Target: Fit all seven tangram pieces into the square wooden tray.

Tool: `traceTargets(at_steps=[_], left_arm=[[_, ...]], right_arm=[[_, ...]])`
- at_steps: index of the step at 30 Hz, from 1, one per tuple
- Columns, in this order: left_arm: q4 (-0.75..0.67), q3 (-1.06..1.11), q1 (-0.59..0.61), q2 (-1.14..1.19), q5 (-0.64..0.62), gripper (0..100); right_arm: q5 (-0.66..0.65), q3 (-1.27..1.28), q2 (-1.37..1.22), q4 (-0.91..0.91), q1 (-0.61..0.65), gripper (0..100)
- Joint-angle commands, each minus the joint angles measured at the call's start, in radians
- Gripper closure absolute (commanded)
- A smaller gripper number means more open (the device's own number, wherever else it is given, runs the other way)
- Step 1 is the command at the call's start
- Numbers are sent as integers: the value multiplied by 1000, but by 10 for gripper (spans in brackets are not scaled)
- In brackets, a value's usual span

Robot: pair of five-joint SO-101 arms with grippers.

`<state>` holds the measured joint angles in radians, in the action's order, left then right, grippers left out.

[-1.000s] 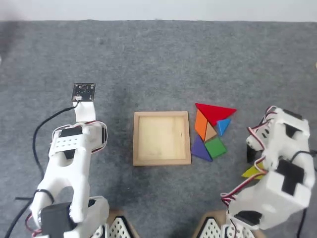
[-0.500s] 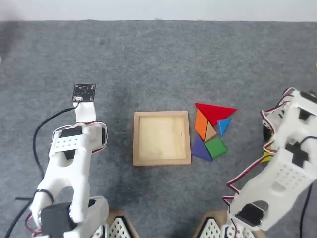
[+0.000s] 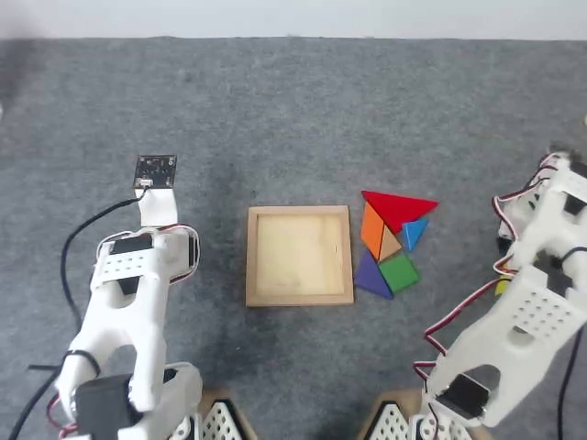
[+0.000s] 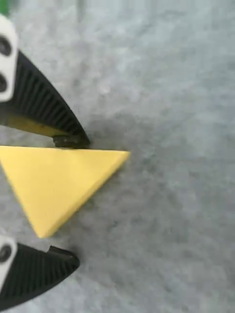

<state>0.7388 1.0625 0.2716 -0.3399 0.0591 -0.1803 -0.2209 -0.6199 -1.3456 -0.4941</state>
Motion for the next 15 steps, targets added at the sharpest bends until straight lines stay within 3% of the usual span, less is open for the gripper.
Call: traceTargets(at_steps=[1, 9, 15], left_arm=[[-21, -4, -5, -6, 9, 877], [-21, -4, -5, -6, 9, 877], [-21, -4, -5, -6, 9, 877]], right_arm=[[-31, -28, 18, -104, -7, 670], [-21, -21, 82, -159, -8, 671], [34, -21, 62, -84, -12, 671]])
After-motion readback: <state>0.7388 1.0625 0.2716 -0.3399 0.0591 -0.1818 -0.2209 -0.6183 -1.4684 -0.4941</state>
